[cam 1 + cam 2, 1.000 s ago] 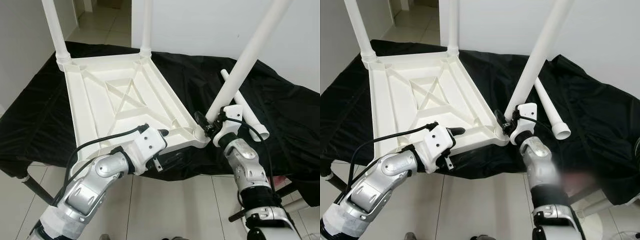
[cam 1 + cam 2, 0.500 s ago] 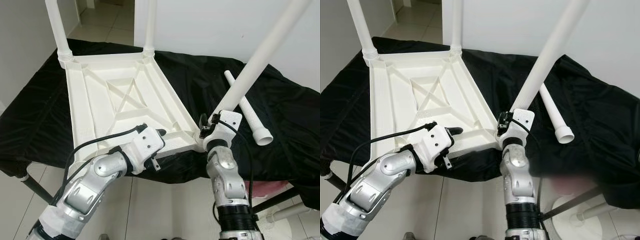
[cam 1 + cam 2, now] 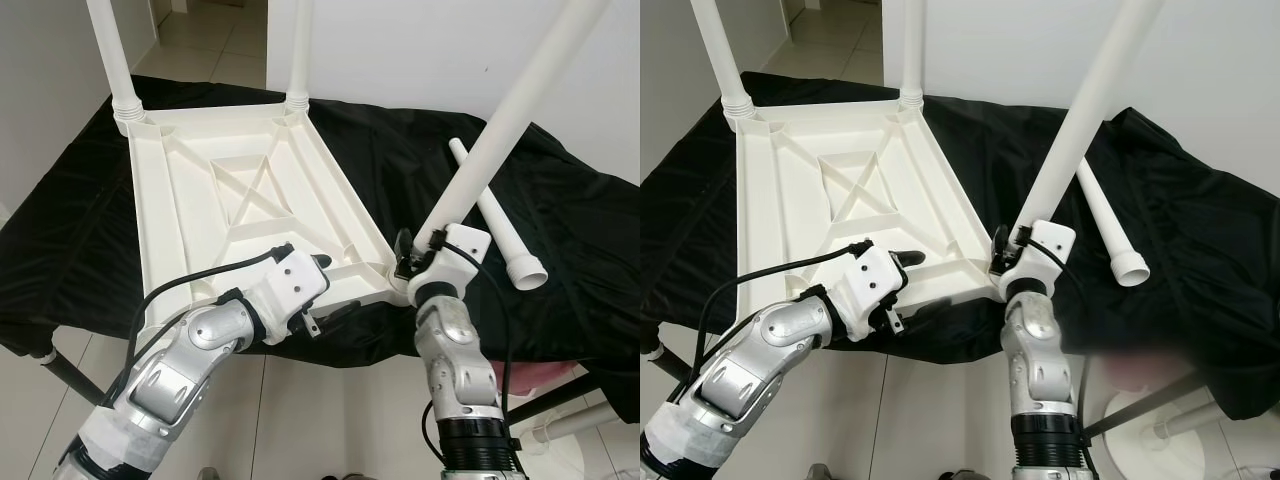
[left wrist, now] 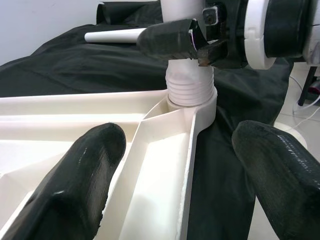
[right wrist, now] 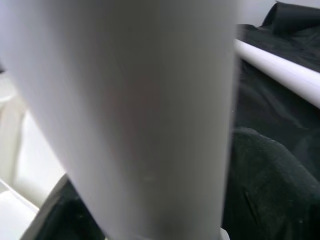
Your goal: Building children table
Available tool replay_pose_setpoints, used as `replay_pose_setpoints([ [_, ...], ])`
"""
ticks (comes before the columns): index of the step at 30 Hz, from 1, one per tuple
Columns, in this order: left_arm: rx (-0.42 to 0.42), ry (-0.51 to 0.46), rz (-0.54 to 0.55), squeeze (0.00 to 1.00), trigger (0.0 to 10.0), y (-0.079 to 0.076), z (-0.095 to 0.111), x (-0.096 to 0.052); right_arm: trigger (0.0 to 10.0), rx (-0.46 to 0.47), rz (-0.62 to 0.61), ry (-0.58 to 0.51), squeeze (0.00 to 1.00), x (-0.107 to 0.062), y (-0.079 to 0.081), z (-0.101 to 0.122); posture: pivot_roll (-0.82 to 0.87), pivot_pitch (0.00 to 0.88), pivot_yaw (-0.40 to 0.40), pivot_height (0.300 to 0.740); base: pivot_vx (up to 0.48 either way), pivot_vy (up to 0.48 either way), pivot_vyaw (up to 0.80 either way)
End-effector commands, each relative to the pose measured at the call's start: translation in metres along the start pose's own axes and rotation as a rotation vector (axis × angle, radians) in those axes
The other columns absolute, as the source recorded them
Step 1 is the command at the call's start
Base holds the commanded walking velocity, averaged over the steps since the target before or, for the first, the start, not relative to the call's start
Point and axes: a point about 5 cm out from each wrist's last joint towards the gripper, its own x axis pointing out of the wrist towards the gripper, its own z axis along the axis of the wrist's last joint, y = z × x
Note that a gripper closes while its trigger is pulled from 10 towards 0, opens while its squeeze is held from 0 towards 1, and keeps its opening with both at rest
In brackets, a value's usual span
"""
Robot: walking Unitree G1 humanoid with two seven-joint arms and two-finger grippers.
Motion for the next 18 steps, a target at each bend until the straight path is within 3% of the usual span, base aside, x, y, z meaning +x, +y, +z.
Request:
replay_pose_setpoints([
  [1,0.0,-0.005,-0.056,0.0,10.0,-0.004,0.0,0.0,10.0,0.0,0.014,-0.013,1.0,-0.001,-0.007,0.002,0.01,0.08,-0.089,0.74,0.0,0.0,0.0],
  [3,-0.003,-0.006,-0.058,0.0,10.0,-0.005,0.0,0.002,10.0,-0.046,0.148,-0.033,1.0,0.0,-0.006,0.003,0.01,0.084,-0.089,0.74,0.0,0.0,0.0],
  [6,-0.005,-0.007,-0.064,0.0,10.0,-0.008,0.001,0.004,10.0,-0.072,0.23,-0.038,1.0,0.0,-0.007,0.002,0.01,0.085,-0.088,0.74,0.0,0.0,0.0],
  [7,-0.007,-0.009,-0.071,0.0,10.0,-0.011,0.001,0.005,10.0,-0.082,0.264,-0.035,0.86,0.0,-0.01,0.001,0.01,0.084,-0.086,0.74,0.0,0.0,0.0],
  [8,-0.015,-0.014,-0.082,0.0,10.0,-0.015,0.001,0.006,10.0,-0.103,0.318,-0.028,0.0,0.001,-0.014,0.0,0.01,0.086,-0.082,0.74,0.0,0.0,0.0],
  [18,-0.032,-0.018,-0.11,0.0,10.0,-0.022,0.001,0.008,10.0,-0.155,0.552,-0.023,0.0,0.01,-0.025,0.002,0.01,0.085,-0.07,0.74,0.0,0.0,0.0],
])
